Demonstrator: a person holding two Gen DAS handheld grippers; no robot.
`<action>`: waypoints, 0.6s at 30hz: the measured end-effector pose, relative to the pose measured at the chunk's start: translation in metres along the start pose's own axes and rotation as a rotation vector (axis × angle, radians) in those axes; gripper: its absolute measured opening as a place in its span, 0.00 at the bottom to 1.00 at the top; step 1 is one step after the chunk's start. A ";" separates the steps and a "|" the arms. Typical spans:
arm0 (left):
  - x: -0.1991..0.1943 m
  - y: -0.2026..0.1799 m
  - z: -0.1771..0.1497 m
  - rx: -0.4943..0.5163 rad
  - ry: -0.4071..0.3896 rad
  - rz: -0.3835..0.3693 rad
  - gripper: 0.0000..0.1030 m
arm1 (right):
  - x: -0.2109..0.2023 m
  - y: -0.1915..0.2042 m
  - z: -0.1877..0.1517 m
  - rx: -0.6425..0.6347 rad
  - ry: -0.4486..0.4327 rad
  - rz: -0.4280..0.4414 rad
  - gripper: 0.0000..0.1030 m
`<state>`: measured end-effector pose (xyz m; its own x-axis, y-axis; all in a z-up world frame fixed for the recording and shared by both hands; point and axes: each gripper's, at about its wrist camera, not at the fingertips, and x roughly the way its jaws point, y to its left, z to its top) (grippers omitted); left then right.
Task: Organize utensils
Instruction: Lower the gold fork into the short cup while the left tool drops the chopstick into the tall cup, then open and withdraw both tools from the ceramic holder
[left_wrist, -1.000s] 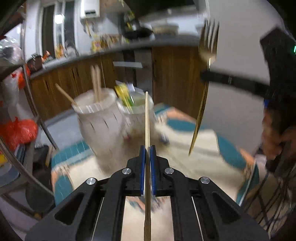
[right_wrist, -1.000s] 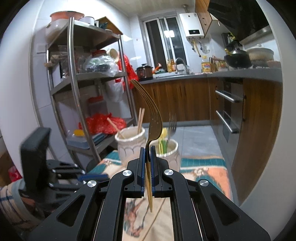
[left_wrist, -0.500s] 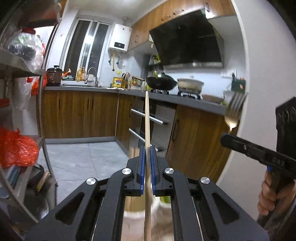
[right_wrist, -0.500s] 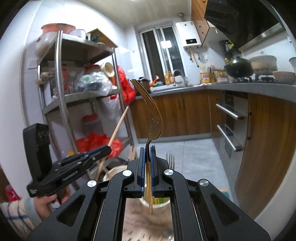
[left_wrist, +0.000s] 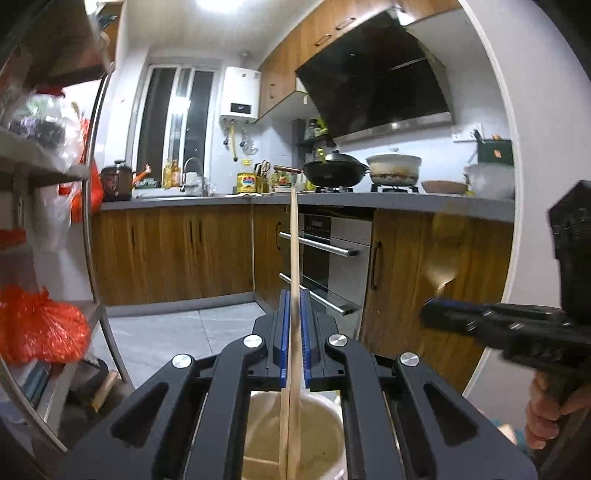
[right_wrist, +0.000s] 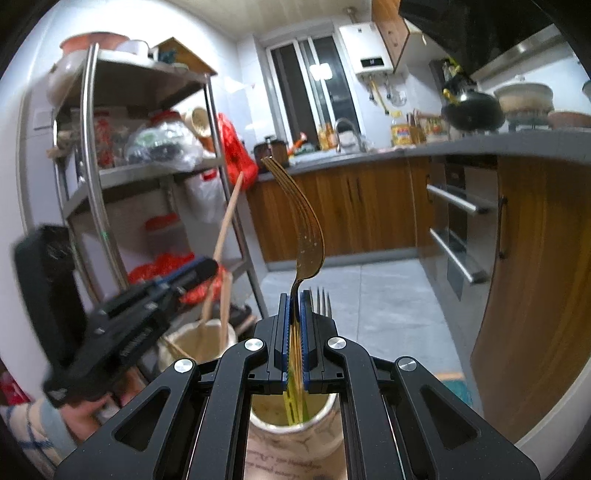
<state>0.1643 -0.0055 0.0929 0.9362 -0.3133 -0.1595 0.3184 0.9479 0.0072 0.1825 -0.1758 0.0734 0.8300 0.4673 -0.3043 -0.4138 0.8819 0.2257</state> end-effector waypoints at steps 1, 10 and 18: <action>-0.004 -0.004 -0.002 0.028 0.000 -0.003 0.05 | 0.002 0.000 -0.003 0.000 0.011 -0.002 0.06; -0.016 -0.002 -0.007 0.074 0.027 0.020 0.07 | 0.014 -0.004 -0.023 0.024 0.091 -0.028 0.06; -0.036 0.000 -0.004 0.076 0.042 0.040 0.48 | 0.011 -0.007 -0.022 0.035 0.111 -0.070 0.20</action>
<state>0.1296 0.0057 0.0950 0.9416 -0.2714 -0.1993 0.2931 0.9519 0.0888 0.1863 -0.1749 0.0482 0.8095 0.4101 -0.4202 -0.3411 0.9110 0.2319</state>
